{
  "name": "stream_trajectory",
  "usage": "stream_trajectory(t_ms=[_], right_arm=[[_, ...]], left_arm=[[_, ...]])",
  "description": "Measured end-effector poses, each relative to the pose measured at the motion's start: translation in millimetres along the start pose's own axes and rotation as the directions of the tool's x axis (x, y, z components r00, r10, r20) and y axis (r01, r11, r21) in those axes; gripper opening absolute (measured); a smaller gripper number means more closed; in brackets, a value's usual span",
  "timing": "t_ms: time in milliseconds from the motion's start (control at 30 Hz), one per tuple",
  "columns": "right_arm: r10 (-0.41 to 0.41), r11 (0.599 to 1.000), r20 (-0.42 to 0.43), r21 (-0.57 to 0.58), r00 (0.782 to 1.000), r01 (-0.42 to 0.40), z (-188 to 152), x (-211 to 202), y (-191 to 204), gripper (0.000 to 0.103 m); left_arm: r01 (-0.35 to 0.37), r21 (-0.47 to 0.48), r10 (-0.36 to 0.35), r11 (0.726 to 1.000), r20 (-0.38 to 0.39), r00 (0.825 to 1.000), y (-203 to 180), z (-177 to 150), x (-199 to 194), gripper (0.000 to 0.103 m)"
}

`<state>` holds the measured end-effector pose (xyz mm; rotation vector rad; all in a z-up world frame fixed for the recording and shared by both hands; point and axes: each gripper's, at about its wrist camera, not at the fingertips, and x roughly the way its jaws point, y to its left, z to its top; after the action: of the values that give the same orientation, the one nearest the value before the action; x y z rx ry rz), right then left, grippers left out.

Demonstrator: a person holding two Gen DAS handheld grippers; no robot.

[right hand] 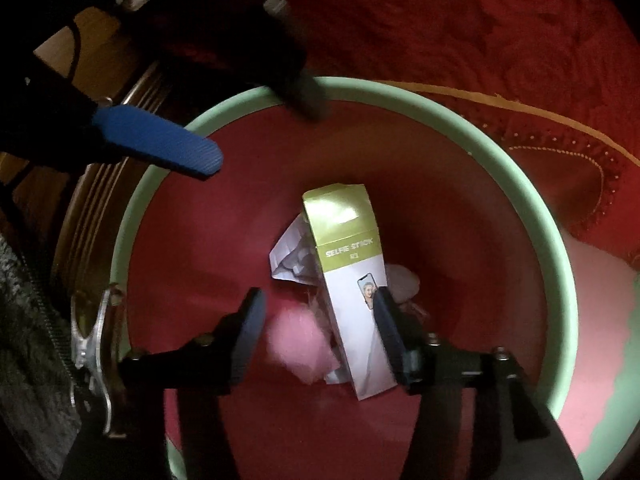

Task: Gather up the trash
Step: 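Raise both open grippers out of the red bin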

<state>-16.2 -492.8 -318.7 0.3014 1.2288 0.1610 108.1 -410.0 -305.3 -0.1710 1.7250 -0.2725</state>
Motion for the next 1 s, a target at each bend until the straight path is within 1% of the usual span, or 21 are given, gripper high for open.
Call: stream_trajectory(t_ms=[67,200,300,433,600,767,900,1000], right_arm=[[-0.002,1.0,0.008,-0.007,1.0,0.002,0.6,-3.2,1.7,0.064],[0.021,1.0,0.028,0.011,0.999,-0.021,2.0,-9.6,-0.6,0.064],[0.034,0.999,0.043,0.025,0.998,-0.035,-3.6,-17.7,-1.5,0.064],[0.043,0.998,0.057,0.039,0.997,-0.045,-3.6,-22.7,-3.5,0.064],[0.041,0.998,0.077,0.048,0.996,-0.045,-9.3,-33.5,-1.3,0.064],[0.033,0.997,0.096,0.067,0.995,-0.04,-13.1,-47.3,-4.6,0.065],[0.031,0.994,0.11,0.098,0.993,-0.042,-15.8,-57.4,-10.1,0.065],[0.021,0.994,0.122,0.108,0.992,-0.034,-16.4,-66.2,-12.0,0.065]], left_arm=[[0.01,-0.004,-0.01,1.0,0.0,1.0,1.5,-1.4,-1.5,0.059],[0.044,-0.02,-0.045,0.999,-0.003,0.999,7.0,-1.8,-2.6,0.059],[0.066,-0.028,-0.066,0.997,0.002,0.998,11.4,-2.4,-4.9,0.059],[0.071,-0.019,-0.071,0.997,0.014,0.997,12.4,-7.1,-10.0,0.059],[0.051,0.037,-0.053,0.998,0.051,0.997,6.0,-15.9,-18.9,0.059],[0.051,0.088,-0.058,0.995,0.081,0.995,-1.3,-25.2,-28.2,0.059],[0.022,0.115,-0.037,0.993,0.135,0.99,-4.9,-30.6,-39.6,0.059],[0.034,0.135,-0.055,0.99,0.153,0.987,-7.2,-33.5,-46.6,0.059]])
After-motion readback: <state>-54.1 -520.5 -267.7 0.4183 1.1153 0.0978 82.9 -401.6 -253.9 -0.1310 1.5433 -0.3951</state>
